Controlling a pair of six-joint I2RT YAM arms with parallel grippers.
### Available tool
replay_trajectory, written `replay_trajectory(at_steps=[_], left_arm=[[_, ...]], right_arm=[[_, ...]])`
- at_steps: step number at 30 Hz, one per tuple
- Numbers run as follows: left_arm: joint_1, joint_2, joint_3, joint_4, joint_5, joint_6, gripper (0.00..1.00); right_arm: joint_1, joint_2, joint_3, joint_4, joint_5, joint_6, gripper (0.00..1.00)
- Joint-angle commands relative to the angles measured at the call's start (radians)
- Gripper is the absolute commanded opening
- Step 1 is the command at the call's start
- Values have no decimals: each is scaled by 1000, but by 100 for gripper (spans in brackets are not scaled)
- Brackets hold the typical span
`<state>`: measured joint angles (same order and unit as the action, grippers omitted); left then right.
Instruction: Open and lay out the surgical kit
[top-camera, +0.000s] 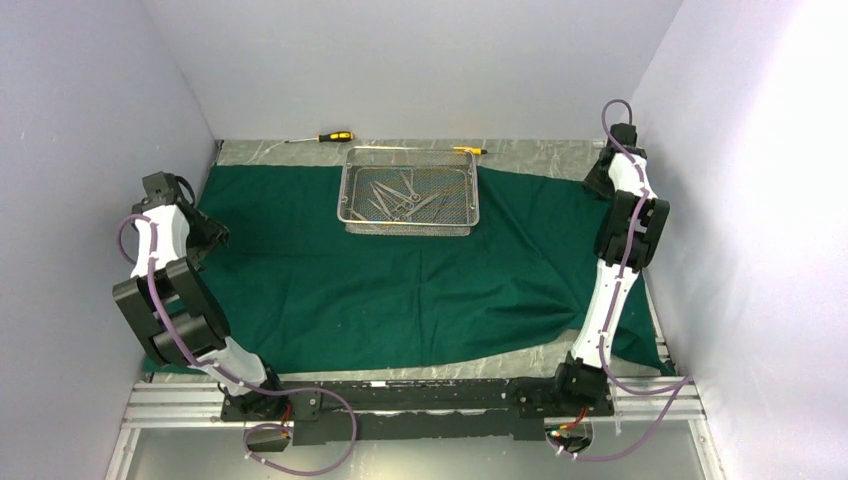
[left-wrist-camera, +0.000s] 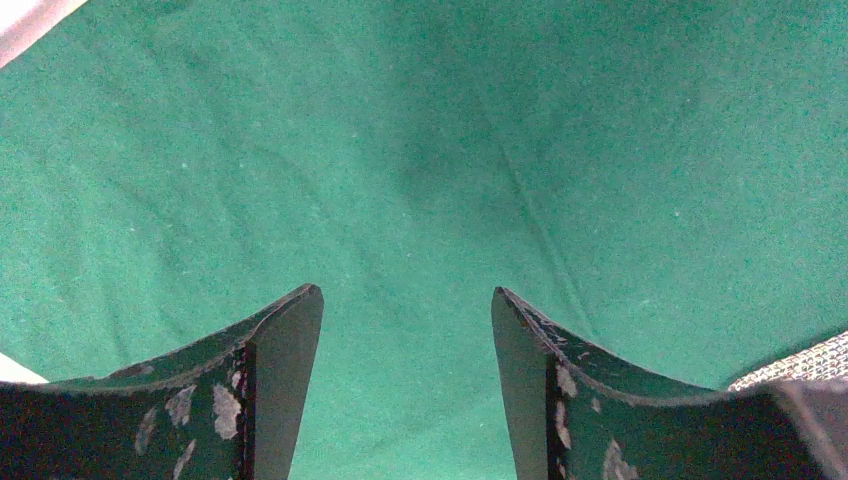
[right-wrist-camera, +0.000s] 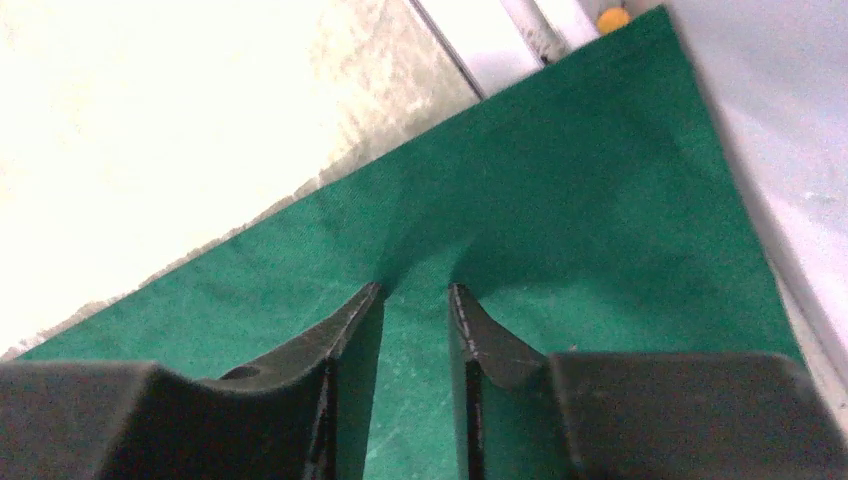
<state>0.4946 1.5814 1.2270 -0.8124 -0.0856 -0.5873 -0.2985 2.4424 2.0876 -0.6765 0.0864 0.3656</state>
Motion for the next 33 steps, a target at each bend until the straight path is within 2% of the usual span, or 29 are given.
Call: replay_trajectory(at_steps=[1,4,9,13,17,24,28,31,33], left_arm=[[-22,9,48,2,-37,-12,69],[-35,11,56,-7,-56,-22,70],[-54,31,72,-23,-67,-32,70],[-64,58,99,-36,-72,-31,69],[-69,86,136,-45,-64,-29,70],[-71,116,165,-52,-56,-30,70],[-72,123,186,-63,-64,-21,70],[-71,115,197,-64,-51,-9,71],[-71,107,203,-61,-33,2,71]], right_arm=[[-1,115,80,-75,-16,-13,24],[-1,138,99,-91,7,-10,11],[-1,164,123,-65,36,1,0],[-11,223,222,-72,45,34,0],[-33,237,239,-18,-41,95,0],[-41,273,284,29,-119,167,3],[-41,211,261,55,-103,173,8],[-39,136,259,36,-88,165,19],[-39,57,246,10,-31,162,30]])
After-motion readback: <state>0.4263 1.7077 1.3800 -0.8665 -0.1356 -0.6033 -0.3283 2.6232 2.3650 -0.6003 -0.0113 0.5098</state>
